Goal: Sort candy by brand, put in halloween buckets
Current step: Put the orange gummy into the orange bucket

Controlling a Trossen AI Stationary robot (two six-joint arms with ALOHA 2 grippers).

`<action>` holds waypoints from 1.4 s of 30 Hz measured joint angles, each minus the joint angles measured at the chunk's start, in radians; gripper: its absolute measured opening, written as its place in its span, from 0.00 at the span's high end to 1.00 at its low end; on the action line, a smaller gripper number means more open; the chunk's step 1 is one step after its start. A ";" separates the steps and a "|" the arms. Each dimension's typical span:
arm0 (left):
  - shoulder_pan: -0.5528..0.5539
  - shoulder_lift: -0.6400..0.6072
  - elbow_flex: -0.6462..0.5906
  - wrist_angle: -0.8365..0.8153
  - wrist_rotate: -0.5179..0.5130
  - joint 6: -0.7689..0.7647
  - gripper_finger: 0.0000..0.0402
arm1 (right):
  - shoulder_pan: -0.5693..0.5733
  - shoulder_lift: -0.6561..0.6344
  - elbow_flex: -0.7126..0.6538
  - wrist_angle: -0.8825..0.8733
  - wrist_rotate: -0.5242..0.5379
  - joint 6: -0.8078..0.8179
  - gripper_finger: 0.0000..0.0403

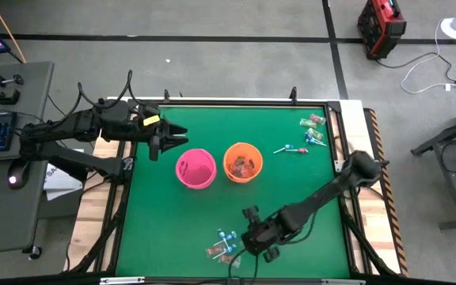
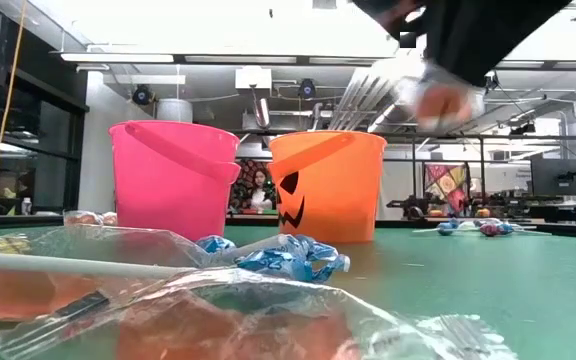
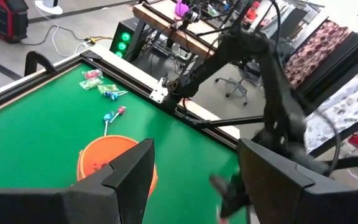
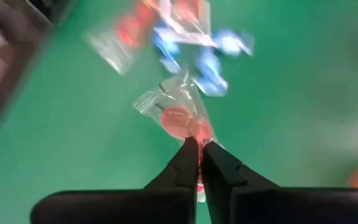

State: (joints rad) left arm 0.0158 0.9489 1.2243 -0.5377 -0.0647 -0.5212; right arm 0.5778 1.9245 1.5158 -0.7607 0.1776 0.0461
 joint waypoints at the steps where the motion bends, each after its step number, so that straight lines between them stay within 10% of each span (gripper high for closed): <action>1: 0.000 0.000 0.000 0.000 0.000 0.005 0.45 | -0.007 -0.030 -0.009 -0.046 0.038 -0.001 0.98; 12: 0.000 0.000 0.000 0.000 -0.010 0.035 0.45 | -0.280 -0.500 -0.348 0.164 0.284 0.104 1.00; 22: 0.000 0.013 0.000 0.004 -0.084 0.035 0.45 | -0.494 -0.419 -0.406 0.286 0.144 0.248 0.97; 36: 0.010 0.080 0.001 0.005 -0.173 0.067 0.45 | -0.558 -0.403 -0.328 0.277 0.052 0.264 0.34; 42: 0.172 0.175 0.025 -0.120 -0.241 0.048 0.45 | -0.586 -0.410 -0.220 0.215 -0.015 0.242 0.25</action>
State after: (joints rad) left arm 0.1874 1.1236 1.2491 -0.6577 -0.3059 -0.4728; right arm -0.0084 1.5141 1.2953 -0.5459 0.1627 0.2876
